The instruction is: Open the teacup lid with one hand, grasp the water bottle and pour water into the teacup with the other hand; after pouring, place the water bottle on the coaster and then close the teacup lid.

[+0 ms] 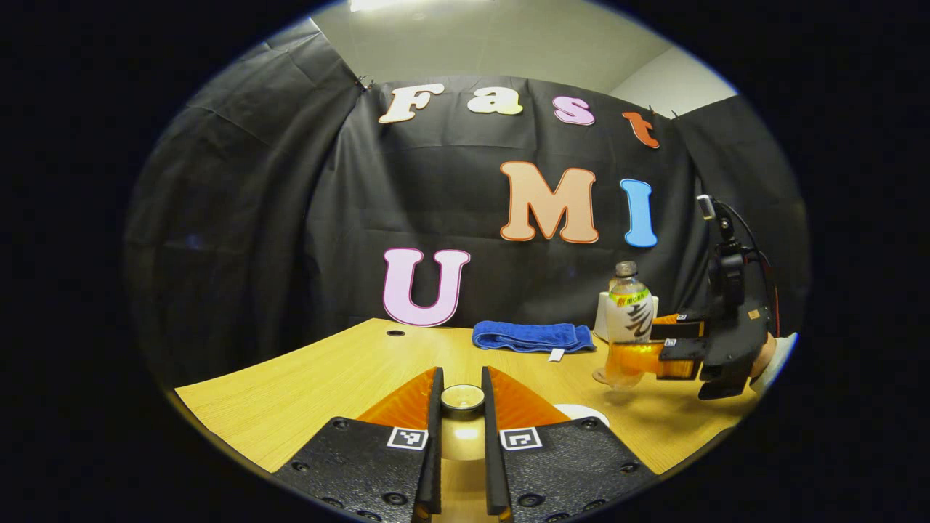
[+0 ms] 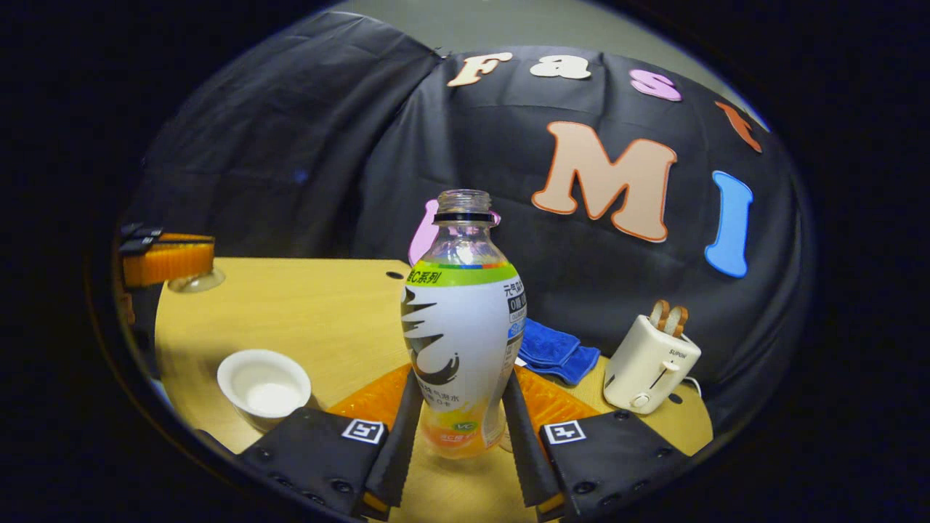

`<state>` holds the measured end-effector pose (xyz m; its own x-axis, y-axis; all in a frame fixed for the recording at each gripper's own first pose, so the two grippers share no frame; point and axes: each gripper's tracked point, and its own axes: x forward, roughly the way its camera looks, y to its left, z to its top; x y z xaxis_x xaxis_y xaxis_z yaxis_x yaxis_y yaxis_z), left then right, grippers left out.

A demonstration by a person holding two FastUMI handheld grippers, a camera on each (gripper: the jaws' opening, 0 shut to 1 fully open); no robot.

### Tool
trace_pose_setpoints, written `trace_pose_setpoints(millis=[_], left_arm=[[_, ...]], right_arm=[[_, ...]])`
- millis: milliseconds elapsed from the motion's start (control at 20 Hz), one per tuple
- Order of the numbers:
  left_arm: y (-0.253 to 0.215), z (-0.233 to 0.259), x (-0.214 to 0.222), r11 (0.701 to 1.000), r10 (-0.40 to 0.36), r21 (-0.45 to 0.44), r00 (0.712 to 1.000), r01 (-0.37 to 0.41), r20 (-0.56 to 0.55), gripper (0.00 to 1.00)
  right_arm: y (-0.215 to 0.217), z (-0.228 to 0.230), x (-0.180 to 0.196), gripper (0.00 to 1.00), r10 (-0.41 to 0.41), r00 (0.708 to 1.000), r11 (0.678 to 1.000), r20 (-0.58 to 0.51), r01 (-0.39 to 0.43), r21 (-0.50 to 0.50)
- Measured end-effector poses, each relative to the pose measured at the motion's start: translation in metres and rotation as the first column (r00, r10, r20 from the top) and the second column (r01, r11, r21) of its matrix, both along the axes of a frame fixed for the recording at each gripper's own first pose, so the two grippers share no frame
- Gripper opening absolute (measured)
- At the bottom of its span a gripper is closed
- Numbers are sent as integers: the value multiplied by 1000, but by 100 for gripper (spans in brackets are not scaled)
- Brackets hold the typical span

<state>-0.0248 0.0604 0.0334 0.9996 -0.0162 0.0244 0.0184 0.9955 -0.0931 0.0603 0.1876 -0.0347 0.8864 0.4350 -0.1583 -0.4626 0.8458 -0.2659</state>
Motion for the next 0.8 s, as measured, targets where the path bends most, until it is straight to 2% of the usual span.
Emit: trace_pose_setpoints(millis=[300,500,800], left_arm=[[-4,-1,1,1000,-18,-13,1000,18,-5,21],[-6,-4,1,1000,-22,-20,1000,22,-13,21],[-8,-5,1,999,-30,-27,999,30,-17,21]], right_arm=[[-16,8,24,65,-155,988,977,12,151,149],[-25,-3,33,64,-222,975,959,-25,223,174],[-30,-22,44,65,-261,963,947,-75,270,175]])
